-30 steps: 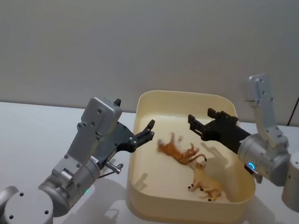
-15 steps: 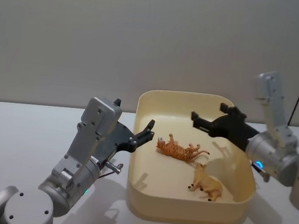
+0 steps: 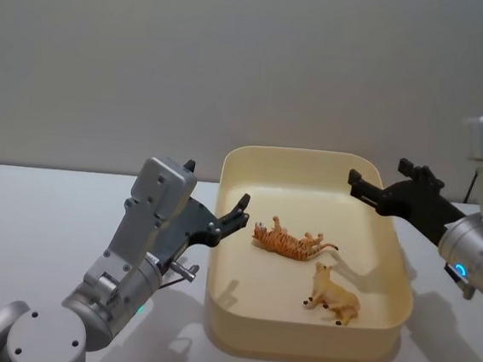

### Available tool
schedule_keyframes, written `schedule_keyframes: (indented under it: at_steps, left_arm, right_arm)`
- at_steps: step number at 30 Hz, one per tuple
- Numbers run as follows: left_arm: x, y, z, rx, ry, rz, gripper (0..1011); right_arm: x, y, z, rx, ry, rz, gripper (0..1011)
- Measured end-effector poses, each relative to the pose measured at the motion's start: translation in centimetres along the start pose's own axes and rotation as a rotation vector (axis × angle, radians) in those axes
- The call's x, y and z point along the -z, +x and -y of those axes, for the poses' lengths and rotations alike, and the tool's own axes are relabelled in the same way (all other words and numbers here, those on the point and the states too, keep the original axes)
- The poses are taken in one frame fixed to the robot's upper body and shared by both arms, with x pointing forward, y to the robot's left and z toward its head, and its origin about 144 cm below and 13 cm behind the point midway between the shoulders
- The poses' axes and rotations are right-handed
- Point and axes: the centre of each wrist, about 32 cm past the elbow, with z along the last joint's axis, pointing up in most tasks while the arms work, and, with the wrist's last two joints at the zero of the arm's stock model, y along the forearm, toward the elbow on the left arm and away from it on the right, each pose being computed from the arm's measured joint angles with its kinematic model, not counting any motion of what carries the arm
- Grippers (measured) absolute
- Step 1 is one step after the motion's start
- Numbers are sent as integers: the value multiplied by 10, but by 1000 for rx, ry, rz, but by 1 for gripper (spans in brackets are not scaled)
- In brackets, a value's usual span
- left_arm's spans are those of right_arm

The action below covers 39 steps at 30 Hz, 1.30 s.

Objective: Pick up the toy alternately with two hands and place it into the central storage box.

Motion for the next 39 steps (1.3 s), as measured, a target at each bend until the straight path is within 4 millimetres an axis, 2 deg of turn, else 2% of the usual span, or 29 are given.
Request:
schedule_keyframes:
  at_steps: [12, 28, 39]
  left_arm:
    - [-7, 1, -5, -46, 46, -59, 1001]
    - [-12, 14, -18, -119, 218, -169, 1001]
    - [-7, 24, -13, -98, 342, -193, 1001]
  right_arm:
    - [-3, 3, 10, 22, 16, -5, 1001]
    - [-5, 5, 15, 31, 24, -7, 1001]
    - [-5, 5, 16, 32, 25, -7, 1001]
